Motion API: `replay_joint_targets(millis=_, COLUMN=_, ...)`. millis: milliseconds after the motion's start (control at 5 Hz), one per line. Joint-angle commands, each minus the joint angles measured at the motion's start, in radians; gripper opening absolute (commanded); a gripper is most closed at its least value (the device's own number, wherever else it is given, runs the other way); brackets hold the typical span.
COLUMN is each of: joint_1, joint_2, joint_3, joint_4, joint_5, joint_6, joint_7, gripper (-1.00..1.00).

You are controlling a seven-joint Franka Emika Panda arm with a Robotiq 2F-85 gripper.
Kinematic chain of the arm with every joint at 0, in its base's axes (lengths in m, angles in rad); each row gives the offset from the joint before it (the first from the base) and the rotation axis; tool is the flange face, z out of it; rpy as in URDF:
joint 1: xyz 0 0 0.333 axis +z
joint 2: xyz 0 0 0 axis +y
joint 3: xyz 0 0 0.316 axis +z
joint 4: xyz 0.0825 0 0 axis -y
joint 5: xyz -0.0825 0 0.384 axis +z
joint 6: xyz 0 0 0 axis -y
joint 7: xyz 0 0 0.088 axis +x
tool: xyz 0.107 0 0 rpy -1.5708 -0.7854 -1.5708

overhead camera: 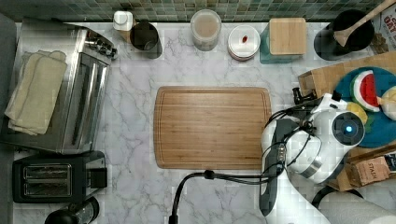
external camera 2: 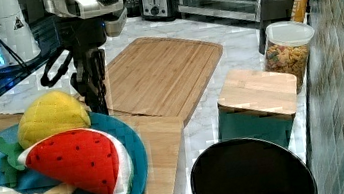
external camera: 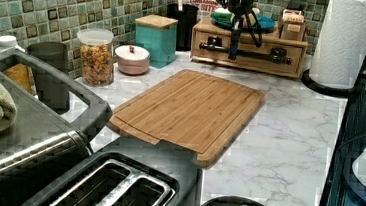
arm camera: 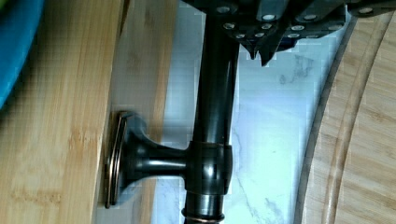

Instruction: Close the drawer.

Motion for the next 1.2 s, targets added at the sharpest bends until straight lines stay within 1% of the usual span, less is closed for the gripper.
replay_joint_targets(millis=200, joint_1=-0.050, joint_2=-0.069, joint_3=-0.085, joint_4=0.110, joint_5=-0.023, joint_6=0.130, joint_7=0.093, gripper=-1.00)
replay_joint_targets(millis=1200, joint_1=-0.038, joint_2=-0.068, joint_3=-0.097, joint_4=0.110, joint_5=-0.017, joint_6=0.130, joint_7=0.089, gripper=-1.00)
